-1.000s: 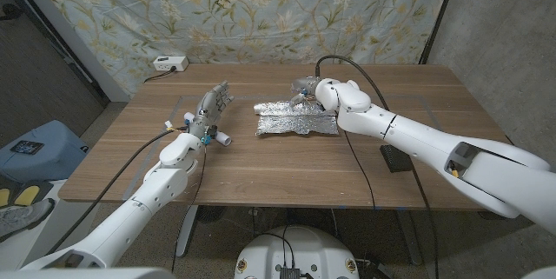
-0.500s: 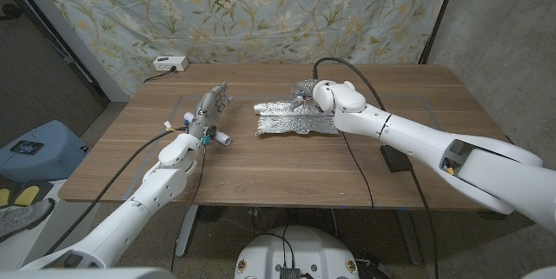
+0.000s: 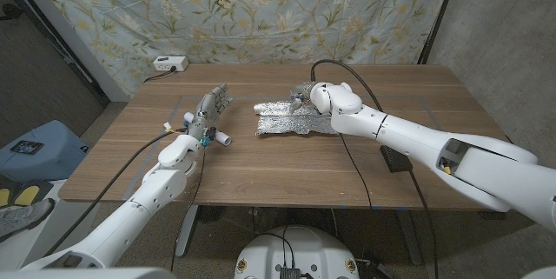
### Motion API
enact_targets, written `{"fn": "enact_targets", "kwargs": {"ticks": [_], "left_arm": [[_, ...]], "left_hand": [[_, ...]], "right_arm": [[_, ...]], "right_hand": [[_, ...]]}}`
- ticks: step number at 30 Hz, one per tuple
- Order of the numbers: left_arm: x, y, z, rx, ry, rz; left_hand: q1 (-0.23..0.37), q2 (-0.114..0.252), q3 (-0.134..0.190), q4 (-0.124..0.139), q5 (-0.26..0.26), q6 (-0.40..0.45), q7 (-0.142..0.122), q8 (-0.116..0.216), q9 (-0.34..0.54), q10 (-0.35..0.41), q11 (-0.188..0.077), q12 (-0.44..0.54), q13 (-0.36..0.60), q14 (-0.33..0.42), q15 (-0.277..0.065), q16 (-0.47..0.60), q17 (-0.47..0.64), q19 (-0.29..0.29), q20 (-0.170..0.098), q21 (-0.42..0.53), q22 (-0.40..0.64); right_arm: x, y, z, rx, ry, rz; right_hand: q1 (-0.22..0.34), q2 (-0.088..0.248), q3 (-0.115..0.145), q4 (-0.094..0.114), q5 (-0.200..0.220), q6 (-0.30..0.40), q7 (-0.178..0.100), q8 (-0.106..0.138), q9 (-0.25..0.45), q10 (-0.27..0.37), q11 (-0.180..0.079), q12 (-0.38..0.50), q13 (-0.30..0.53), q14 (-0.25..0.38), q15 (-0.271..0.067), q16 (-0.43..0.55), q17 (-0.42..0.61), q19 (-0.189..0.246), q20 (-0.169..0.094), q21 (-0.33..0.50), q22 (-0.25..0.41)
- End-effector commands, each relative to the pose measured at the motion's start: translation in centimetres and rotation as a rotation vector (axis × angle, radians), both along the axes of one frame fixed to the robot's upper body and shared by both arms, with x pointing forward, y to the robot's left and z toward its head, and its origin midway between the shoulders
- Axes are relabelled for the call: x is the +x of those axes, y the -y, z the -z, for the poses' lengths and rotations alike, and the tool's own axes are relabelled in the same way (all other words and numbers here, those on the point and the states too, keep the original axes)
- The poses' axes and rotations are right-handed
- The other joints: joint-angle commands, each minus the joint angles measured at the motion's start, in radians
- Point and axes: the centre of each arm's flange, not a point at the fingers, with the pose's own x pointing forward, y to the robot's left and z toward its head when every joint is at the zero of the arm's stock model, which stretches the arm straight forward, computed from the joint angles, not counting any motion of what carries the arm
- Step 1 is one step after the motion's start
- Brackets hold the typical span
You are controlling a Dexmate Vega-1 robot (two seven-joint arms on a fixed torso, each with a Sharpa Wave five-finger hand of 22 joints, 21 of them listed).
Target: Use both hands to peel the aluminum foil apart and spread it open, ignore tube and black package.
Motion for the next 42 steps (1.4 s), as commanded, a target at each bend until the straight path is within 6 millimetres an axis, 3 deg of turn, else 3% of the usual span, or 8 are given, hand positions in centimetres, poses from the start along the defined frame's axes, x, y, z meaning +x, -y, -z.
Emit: {"fn": "enact_targets", "kwargs": {"ticks": [1, 17, 29, 42], "left_arm": [[0.0, -0.1, 0.2, -0.006, -0.005, 0.003], [0.5, -0.3, 0.5, -0.017, -0.016, 0.007], [0.1, -0.8, 0.6, -0.022, -0.012, 0.007], [-0.4, -1.1, 0.8, -0.021, -0.012, 0.01]], "left_hand": [[0.0, 0.01, 0.002, -0.001, 0.009, 0.001, 0.0, 0.002, 0.003, 0.0, 0.01, -0.002, 0.0, 0.001, 0.008, 0.004, 0.001, 0.008, 0.006, -0.007, 0.003], [0.001, 0.011, 0.002, 0.0, 0.009, 0.002, 0.0, 0.002, 0.003, -0.002, 0.012, -0.003, 0.0, 0.001, 0.01, 0.004, 0.001, 0.009, 0.008, -0.011, 0.003], [0.002, 0.011, 0.003, 0.0, 0.009, -0.006, -0.002, -0.001, 0.003, -0.007, 0.012, -0.005, 0.0, -0.005, 0.011, 0.002, 0.001, 0.007, 0.01, -0.016, 0.003], [0.003, 0.011, 0.004, 0.0, 0.01, -0.008, -0.004, -0.001, 0.003, -0.01, 0.012, -0.006, -0.001, -0.007, 0.011, 0.002, 0.0, 0.006, 0.011, -0.02, 0.004]], "right_arm": [[0.6, -0.5, 0.5, -0.014, -0.009, 0.006], [1.3, -1.5, 0.8, -0.03, -0.026, 0.017], [0.8, -2.4, 0.7, -0.035, -0.014, 0.015], [0.6, -3.1, 1.1, -0.037, -0.005, 0.02]], "right_hand": [[0.015, 0.002, 0.004, 0.001, 0.003, 0.014, 0.026, 0.005, 0.002, 0.012, -0.001, 0.006, 0.005, 0.013, 0.002, 0.011, 0.007, 0.006, 0.004, 0.004, 0.005], [0.033, 0.004, 0.005, 0.001, 0.001, 0.024, 0.022, 0.006, 0.003, 0.028, -0.013, 0.016, 0.013, 0.02, -0.002, 0.024, 0.026, 0.013, 0.001, 0.005, 0.005], [0.046, 0.007, 0.006, 0.001, -0.001, 0.032, 0.023, 0.006, 0.005, 0.033, -0.014, 0.022, 0.02, 0.026, -0.004, 0.034, 0.039, 0.016, 0.003, 0.006, 0.006], [0.065, 0.01, 0.005, 0.002, -0.003, 0.061, 0.007, 0.012, 0.009, 0.067, -0.027, 0.046, 0.033, 0.055, -0.025, 0.057, 0.061, 0.028, -0.003, 0.009, 0.006]]}}
